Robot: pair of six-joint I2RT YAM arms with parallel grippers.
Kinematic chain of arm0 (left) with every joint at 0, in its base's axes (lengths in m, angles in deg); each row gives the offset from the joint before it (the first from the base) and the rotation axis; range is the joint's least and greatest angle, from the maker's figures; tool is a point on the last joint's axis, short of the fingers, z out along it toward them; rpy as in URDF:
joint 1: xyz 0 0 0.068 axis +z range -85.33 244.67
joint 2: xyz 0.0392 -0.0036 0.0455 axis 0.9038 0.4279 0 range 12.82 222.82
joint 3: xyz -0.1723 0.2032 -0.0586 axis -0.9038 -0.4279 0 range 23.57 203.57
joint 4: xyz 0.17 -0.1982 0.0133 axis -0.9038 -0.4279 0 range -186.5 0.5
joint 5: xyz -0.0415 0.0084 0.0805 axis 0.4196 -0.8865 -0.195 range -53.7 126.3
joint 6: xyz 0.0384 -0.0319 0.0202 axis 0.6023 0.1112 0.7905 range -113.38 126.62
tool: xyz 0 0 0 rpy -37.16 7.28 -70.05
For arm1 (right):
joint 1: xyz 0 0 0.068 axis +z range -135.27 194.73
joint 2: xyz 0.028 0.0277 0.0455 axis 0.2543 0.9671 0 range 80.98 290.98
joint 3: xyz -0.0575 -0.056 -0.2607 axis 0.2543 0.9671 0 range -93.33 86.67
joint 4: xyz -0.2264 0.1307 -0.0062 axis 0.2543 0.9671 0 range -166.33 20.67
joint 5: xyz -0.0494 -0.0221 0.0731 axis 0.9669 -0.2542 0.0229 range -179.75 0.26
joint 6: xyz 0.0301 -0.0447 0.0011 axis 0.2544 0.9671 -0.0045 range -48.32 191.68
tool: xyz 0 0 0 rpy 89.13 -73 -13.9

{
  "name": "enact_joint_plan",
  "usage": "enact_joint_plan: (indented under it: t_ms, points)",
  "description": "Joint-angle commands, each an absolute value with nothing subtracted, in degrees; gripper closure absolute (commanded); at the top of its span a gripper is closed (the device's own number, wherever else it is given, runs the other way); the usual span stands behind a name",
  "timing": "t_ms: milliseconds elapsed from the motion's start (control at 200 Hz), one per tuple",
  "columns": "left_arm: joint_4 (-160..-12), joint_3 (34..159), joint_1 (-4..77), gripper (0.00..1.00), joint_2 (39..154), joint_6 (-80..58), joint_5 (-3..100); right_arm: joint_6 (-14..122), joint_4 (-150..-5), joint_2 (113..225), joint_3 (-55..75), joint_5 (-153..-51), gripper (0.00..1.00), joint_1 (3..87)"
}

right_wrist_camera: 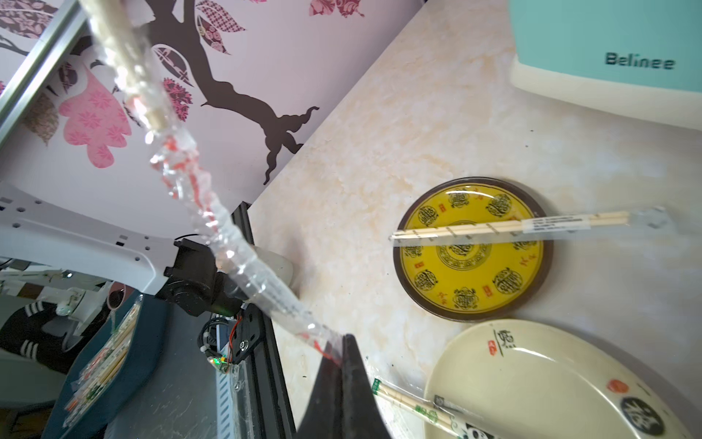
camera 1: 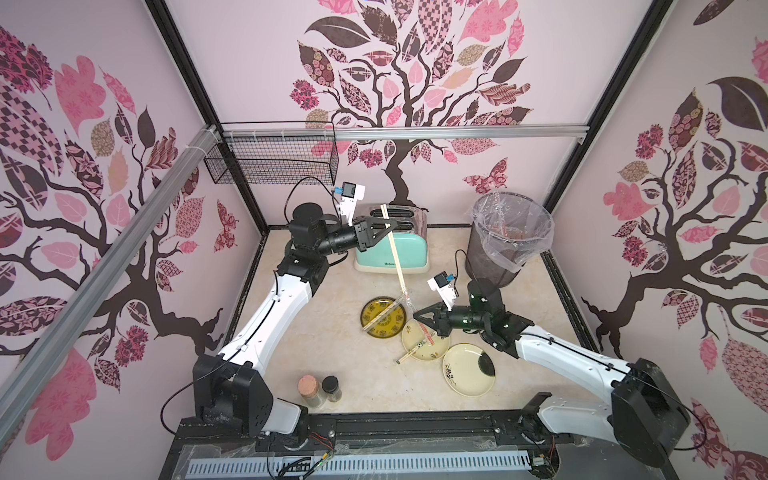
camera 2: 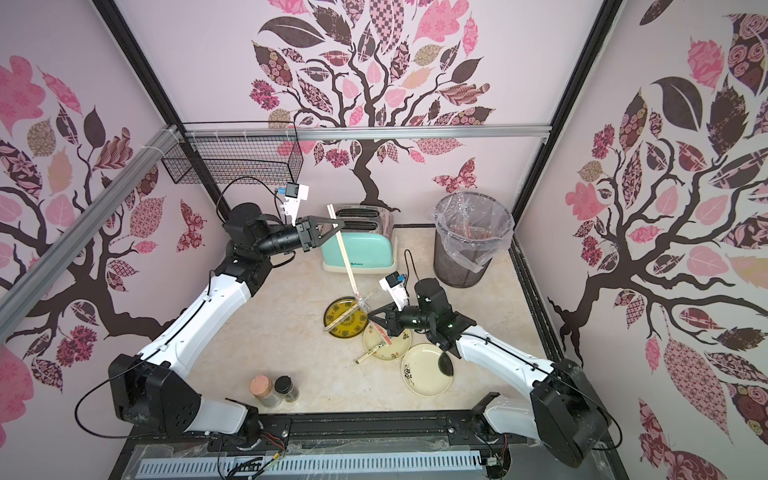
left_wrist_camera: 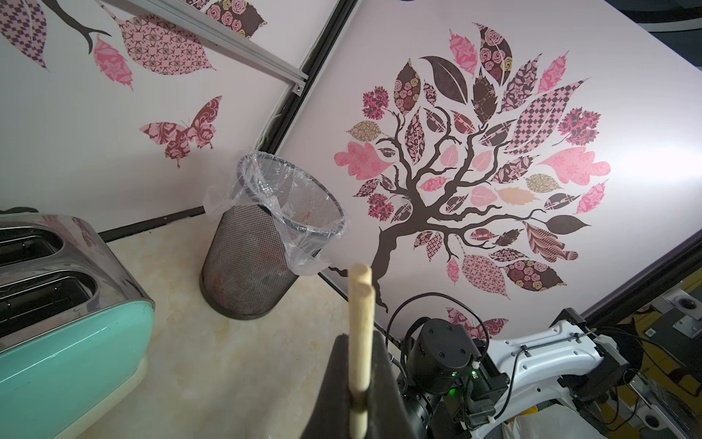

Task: Remove the packaging of disposable chopsticks
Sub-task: Remove the packet bag from the disposable chopsticks, then place the packet bag in the trash bin.

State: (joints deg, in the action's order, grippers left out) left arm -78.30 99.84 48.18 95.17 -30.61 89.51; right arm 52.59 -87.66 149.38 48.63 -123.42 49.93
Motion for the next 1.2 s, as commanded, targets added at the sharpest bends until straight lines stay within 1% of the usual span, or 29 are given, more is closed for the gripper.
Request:
enact_joint_plan:
  t_ms: [0,160,245,370,515,585,695,745,845,995,1045,1085,1195]
  points:
    - [-78.73,98.74,48.1,1.0,94.28,-29.24,88.73,54.24,-80.47,144.76,46.25,-109.37,1.0,50.18]
    - [-78.95,95.99,48.15,1.0,93.0,-29.21,88.44,57.14,-70.58,143.11,37.33,-90.29,1.0,50.24]
    - [-79.12,94.48,48.07,1.0,92.53,-29.11,89.02,58.73,-69.11,143.52,32.02,-83.29,1.0,50.17]
    - [-79.21,92.82,47.97,1.0,91.91,-29.0,89.79,62.16,-68.86,146.7,22.84,-78.07,1.0,49.17]
    - [-78.69,91.49,47.29,1.0,91.51,-28.84,90.15,66.43,-64.48,153.8,8.82,-73.72,1.0,44.7]
    - [-78.62,90.75,46.76,1.0,91.39,-28.41,90.17,67.03,-63.44,157.0,3.43,-73.9,1.0,40.18]
    - [-77.45,89.06,46.15,1.0,91.63,-29.27,90.0,66.91,-64.93,161.02,-2.08,-78.13,1.0,32.33]
    - [-77.05,88.63,45.78,1.0,91.82,-29.41,90.22,67.69,-64.83,163.52,-5.31,-77.56,1.0,29.96]
    - [-78.03,88.48,44.86,1.0,91.75,-28.35,90.17,69.31,-65.2,168.68,-10.56,-77.26,1.0,26.11]
    - [-79.64,88.68,44.39,1.0,91.53,-26.99,89.76,67.63,-64.45,176.5,-15.53,-81.28,1.0,20.53]
    - [-79.82,88.74,44.5,1.0,91.47,-27.02,89.86,66.55,-63.61,178.95,-16.48,-84.02,1.0,19.02]
    - [-79.81,88.75,44.55,1.0,91.19,-26.86,90.0,66.33,-62.38,181.19,-17.36,-84.93,1.0,18.46]
    - [-79.74,88.46,44.54,1.0,90.84,-26.39,90.02,66.33,-59.82,186.17,-18.77,-83.26,1.0,17.85]
